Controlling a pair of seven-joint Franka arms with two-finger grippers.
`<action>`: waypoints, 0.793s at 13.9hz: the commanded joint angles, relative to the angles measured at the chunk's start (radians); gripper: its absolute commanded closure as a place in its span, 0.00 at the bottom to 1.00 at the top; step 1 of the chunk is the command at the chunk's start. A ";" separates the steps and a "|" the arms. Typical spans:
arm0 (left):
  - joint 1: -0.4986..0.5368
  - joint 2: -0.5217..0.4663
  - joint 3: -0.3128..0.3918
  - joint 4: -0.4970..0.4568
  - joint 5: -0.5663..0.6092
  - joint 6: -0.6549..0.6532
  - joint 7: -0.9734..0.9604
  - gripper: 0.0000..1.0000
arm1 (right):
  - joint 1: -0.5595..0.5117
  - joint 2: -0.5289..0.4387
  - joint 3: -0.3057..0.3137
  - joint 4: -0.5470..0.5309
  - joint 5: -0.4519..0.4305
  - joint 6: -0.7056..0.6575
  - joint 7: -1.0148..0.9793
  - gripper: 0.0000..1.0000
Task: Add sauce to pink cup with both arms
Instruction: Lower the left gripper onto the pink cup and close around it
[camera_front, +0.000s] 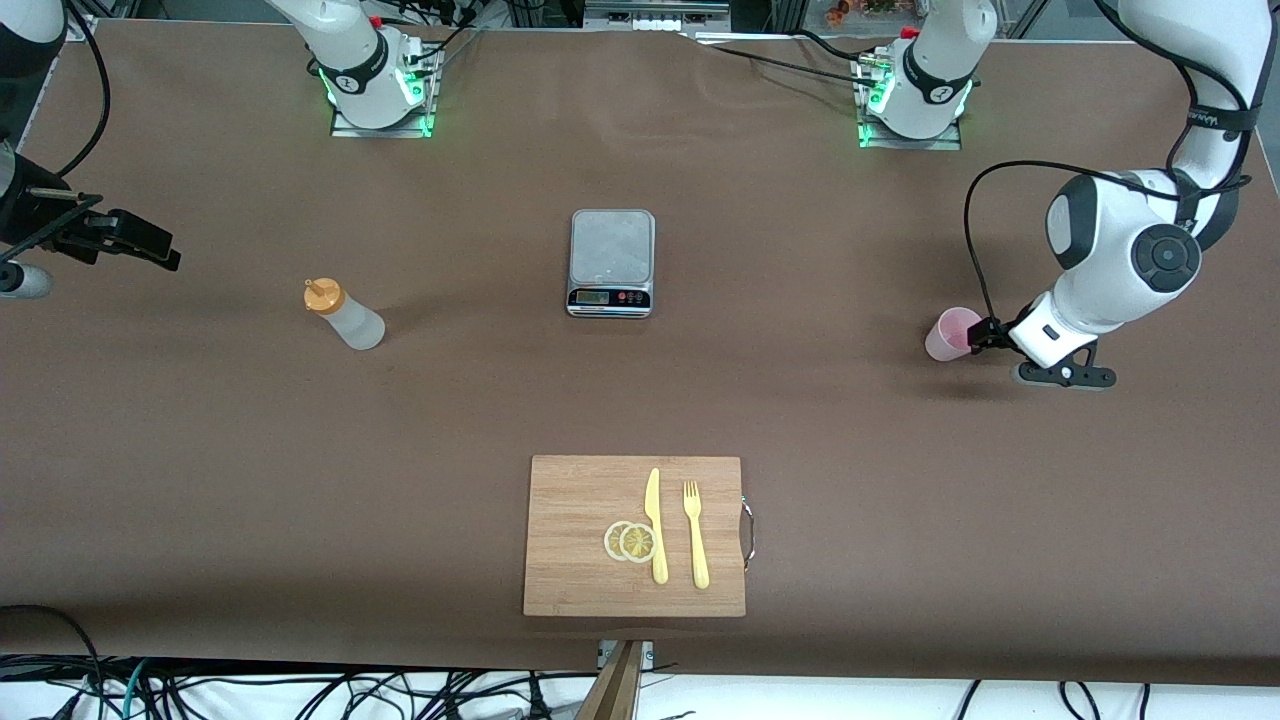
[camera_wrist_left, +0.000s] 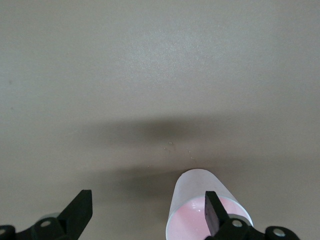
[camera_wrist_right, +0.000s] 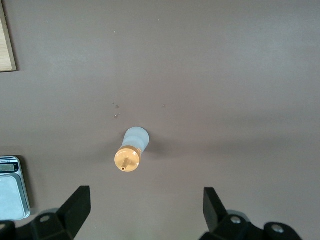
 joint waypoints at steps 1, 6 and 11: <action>0.009 -0.003 -0.004 -0.018 0.005 0.027 0.022 0.01 | -0.001 -0.016 -0.001 -0.009 -0.003 -0.009 -0.010 0.00; 0.007 -0.021 -0.004 -0.061 0.005 0.032 0.022 0.01 | -0.001 -0.016 -0.001 -0.009 -0.003 -0.009 -0.010 0.00; 0.001 -0.061 -0.004 -0.115 0.005 0.030 0.022 0.01 | -0.001 -0.016 -0.001 -0.009 -0.003 -0.009 -0.010 0.00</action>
